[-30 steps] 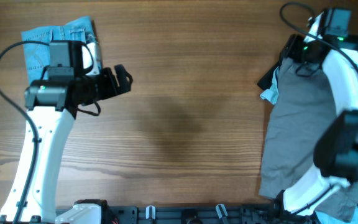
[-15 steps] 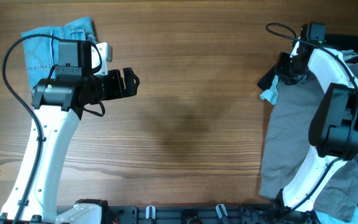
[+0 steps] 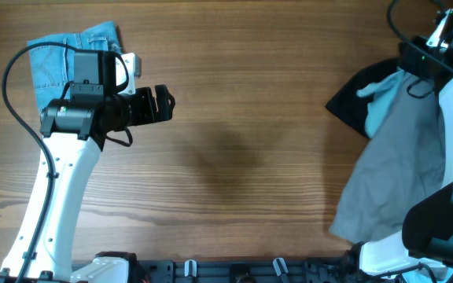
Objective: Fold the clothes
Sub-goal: 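Reach the right gripper to the grey shorts on the right pile and grasp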
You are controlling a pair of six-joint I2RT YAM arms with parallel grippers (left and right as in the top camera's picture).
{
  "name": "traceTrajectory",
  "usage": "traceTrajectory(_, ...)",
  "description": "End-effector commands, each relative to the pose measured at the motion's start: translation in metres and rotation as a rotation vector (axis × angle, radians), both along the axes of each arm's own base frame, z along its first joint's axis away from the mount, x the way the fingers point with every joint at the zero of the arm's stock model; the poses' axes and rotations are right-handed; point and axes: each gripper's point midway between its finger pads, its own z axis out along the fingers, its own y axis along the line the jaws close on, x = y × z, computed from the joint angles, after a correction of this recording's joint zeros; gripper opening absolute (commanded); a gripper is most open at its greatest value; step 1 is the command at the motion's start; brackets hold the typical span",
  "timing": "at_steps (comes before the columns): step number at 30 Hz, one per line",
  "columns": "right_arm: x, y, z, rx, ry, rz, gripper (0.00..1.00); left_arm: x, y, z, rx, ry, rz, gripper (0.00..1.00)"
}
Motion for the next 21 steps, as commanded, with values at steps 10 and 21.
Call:
traceTrajectory(10,-0.010,0.034,-0.104,0.153,0.298,0.138,0.68,0.002,0.001,0.002,0.016,-0.005,-0.010,1.00)
traceTrajectory(21,-0.021,0.040,-0.165,0.098,0.485,0.130,0.04,0.004,0.000,0.003,0.016,-0.015,-0.010,1.00)
